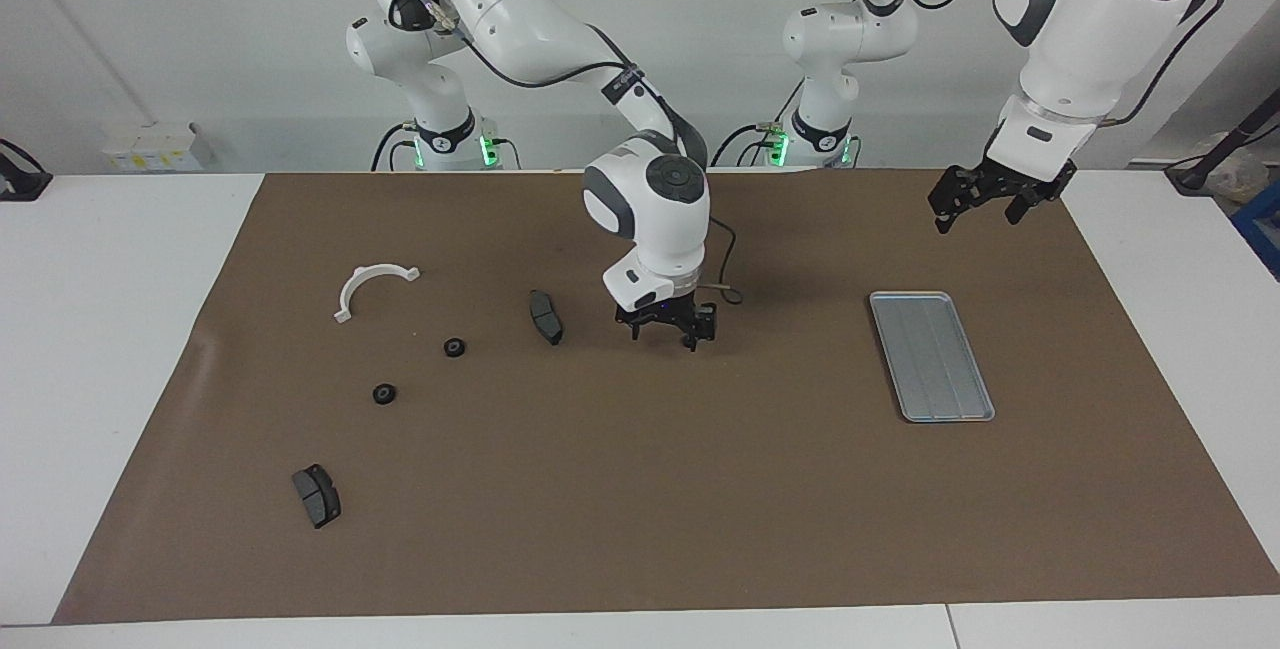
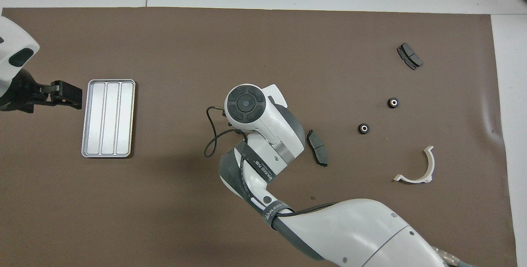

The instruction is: Place bearing gear from tray to pile

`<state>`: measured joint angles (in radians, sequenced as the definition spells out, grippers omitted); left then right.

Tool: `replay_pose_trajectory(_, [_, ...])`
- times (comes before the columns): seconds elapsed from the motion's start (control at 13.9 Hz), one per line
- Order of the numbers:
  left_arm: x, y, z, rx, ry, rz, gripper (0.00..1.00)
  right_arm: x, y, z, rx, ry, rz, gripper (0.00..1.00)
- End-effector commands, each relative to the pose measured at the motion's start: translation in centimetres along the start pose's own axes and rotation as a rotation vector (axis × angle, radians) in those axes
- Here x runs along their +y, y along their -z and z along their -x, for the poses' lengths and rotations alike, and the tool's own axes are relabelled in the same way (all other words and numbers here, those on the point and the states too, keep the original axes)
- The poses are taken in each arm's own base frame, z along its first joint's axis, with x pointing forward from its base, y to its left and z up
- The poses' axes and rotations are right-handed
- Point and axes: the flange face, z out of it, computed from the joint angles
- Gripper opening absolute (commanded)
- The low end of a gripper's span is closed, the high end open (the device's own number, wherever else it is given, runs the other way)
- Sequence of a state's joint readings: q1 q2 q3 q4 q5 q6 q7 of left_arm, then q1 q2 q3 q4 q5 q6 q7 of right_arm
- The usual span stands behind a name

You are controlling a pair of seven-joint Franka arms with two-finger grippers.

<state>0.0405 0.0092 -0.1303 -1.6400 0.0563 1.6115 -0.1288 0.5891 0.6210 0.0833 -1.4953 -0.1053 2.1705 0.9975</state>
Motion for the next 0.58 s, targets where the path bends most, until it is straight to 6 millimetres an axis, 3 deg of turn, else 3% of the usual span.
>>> replay_pose_trajectory(0.0, [-0.2, -0.2, 0.4, -0.015, -0.009, 0.012, 1.0, -1.7, -1.0, 0.7, 0.006, 0.009, 0.014, 1.0])
replay_pose_trajectory(0.22, [-0.3, 0.0, 0.2, 0.002, -0.005, 0.014, 1.0, -2.9, -1.3, 2.4, 0.017, 0.039, 0.01, 1.0])
replay_pose_trajectory(0.29, [-0.3, 0.0, 0.1, 0.008, -0.002, 0.015, 1.0, -2.9, -1.5, 2.6, 0.022, 0.042, 0.001, 0.95])
replay_pose_trajectory(0.5, [0.2, 0.2, -0.3, 0.04, -0.011, 0.019, 1.0, -2.8, -1.6, 2.9, 0.016, 0.048, 0.017, 0.63])
